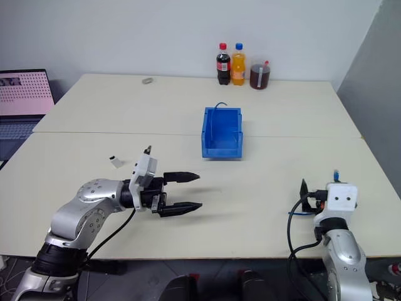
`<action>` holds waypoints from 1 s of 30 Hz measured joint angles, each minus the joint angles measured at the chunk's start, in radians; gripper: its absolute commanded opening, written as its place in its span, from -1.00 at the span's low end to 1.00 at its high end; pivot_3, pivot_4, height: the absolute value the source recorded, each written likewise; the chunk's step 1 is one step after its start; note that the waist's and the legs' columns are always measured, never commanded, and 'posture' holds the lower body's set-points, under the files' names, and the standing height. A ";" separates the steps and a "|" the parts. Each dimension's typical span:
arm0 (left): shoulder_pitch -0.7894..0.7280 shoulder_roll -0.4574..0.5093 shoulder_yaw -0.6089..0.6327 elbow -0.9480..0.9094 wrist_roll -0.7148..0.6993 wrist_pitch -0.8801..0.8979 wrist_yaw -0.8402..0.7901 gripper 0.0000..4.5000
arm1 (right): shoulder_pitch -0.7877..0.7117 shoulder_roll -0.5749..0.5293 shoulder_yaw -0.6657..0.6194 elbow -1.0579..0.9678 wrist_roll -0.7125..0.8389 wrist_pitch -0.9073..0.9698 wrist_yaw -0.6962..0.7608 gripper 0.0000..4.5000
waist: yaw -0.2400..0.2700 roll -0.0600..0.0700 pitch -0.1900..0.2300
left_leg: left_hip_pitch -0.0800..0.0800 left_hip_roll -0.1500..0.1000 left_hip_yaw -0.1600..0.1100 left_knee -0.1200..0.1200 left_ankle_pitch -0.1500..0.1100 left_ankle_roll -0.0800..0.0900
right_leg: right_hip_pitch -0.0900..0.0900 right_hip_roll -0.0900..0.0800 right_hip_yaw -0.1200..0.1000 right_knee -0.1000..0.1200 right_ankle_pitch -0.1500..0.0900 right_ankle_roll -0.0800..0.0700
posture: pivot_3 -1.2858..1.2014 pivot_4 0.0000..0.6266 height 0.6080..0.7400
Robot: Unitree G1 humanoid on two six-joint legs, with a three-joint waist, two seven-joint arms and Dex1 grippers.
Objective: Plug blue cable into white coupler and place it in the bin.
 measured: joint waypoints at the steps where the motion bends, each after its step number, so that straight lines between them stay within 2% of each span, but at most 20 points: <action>1: -0.031 -0.004 -0.016 0.013 0.004 0.001 -0.015 1.00 | -0.008 -0.001 -0.016 -0.004 -0.002 0.050 -0.019 0.99 | 0.001 0.000 0.000 | 0.000 0.000 -0.001 0.000 0.000 0.000 | 0.000 0.000 -0.001 0.000 0.000 0.000 | 0.03 -0.52 1.00; 5: -0.107 -0.038 -0.050 0.061 0.031 -0.013 -0.045 1.00 | -0.115 -0.004 -0.071 0.004 0.005 0.261 -0.076 0.99 | -0.001 0.001 0.000 | 0.000 -0.001 0.000 0.001 0.000 0.000 | 0.000 0.000 0.000 0.000 0.000 0.001 | 0.03 -0.52 1.00; 8: -0.109 -0.055 -0.063 0.070 0.043 -0.022 -0.052 1.00 | -0.196 -0.007 -0.099 0.032 0.025 0.355 -0.086 0.99 | -0.001 0.001 0.000 | -0.001 0.000 -0.001 0.001 0.000 0.000 | 0.000 0.001 -0.001 0.000 0.000 -0.001 | 0.03 -0.52 1.00; 17: -0.109 -0.062 -0.063 0.074 0.059 -0.024 -0.064 1.00 | -0.295 -0.059 -0.147 0.220 0.064 0.473 -0.064 0.99 | 0.001 0.001 0.000 | -0.003 -0.001 -0.002 0.000 0.000 0.000 | 0.000 0.000 -0.002 -0.001 -0.001 -0.001 | 0.03 -0.52 1.00; 18: -0.109 -0.062 -0.063 0.074 0.060 -0.024 -0.065 1.00 | -0.302 -0.060 -0.150 0.235 0.064 0.473 -0.065 0.83 | 0.001 0.001 0.000 | -0.003 -0.001 -0.002 0.000 0.000 0.000 | 0.000 0.000 -0.002 -0.001 -0.001 -0.001 | 0.03 -0.52 1.00; 19: -0.109 -0.063 -0.063 0.074 0.061 -0.024 -0.065 1.00 | -0.309 -0.060 -0.154 0.246 0.069 0.472 -0.065 0.77 | 0.001 0.001 0.000 | -0.003 -0.001 -0.002 0.001 0.000 0.000 | 0.000 0.000 -0.002 -0.001 -0.001 -0.001 | 0.03 -0.52 1.00; 24: -0.111 -0.063 -0.063 0.075 0.065 -0.027 -0.067 1.00 | -0.321 -0.050 -0.186 0.277 0.083 0.451 -0.074 0.18 | 0.000 0.001 0.000 | -0.003 -0.001 -0.002 0.001 0.000 0.000 | 0.000 0.000 -0.002 -0.001 -0.001 -0.001 | 0.03 -0.52 1.00; 30: -0.124 -0.067 -0.063 0.095 0.079 -0.031 -0.080 1.00 | -0.322 -0.053 -0.188 0.297 0.087 0.426 -0.074 -0.40 | 0.000 0.001 0.000 | -0.003 -0.001 -0.002 0.001 0.000 0.000 | 0.000 0.000 -0.002 -0.001 -0.001 -0.001 | 0.03 -0.52 1.00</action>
